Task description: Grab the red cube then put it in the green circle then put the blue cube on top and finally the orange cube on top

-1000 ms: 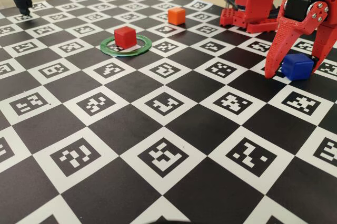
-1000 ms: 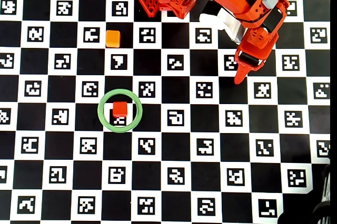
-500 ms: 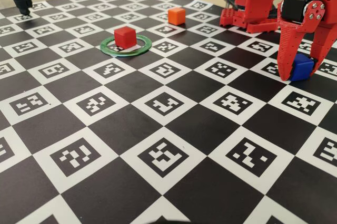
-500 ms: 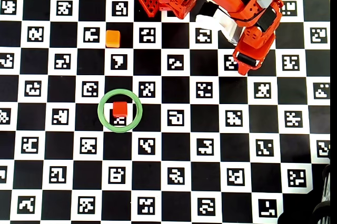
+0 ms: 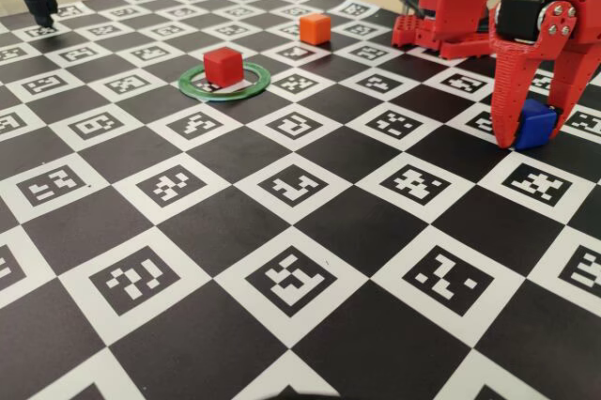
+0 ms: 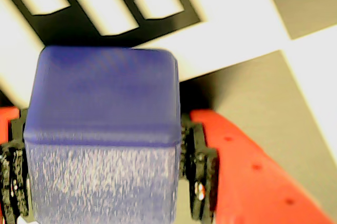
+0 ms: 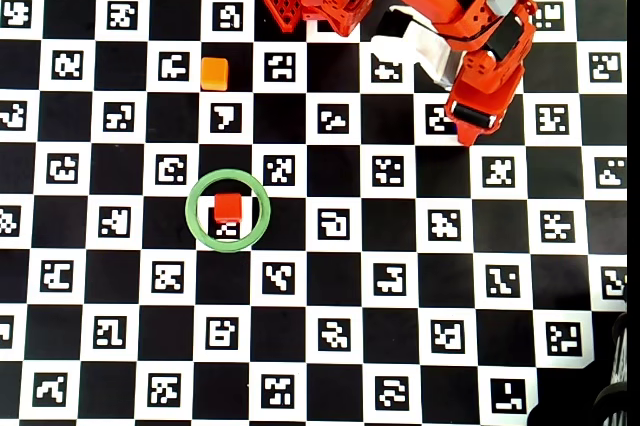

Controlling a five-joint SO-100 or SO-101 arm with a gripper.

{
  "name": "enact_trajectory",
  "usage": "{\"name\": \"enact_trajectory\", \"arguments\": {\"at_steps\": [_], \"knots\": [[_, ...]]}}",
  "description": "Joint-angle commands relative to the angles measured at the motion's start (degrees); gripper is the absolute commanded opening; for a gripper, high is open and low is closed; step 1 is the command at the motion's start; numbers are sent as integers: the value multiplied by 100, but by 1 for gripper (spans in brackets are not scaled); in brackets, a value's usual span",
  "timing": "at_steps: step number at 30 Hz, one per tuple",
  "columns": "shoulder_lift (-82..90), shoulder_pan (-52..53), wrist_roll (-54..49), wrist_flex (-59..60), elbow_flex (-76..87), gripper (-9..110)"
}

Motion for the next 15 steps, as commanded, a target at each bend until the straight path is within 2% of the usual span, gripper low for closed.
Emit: {"name": "enact_trajectory", "arguments": {"at_steps": [1,10,15], "knots": [[466,176,-334,123,-334,13],[800,545,-1591,1978,-1485,12],[519,1090,-2505,3208,-2610,11]]}}
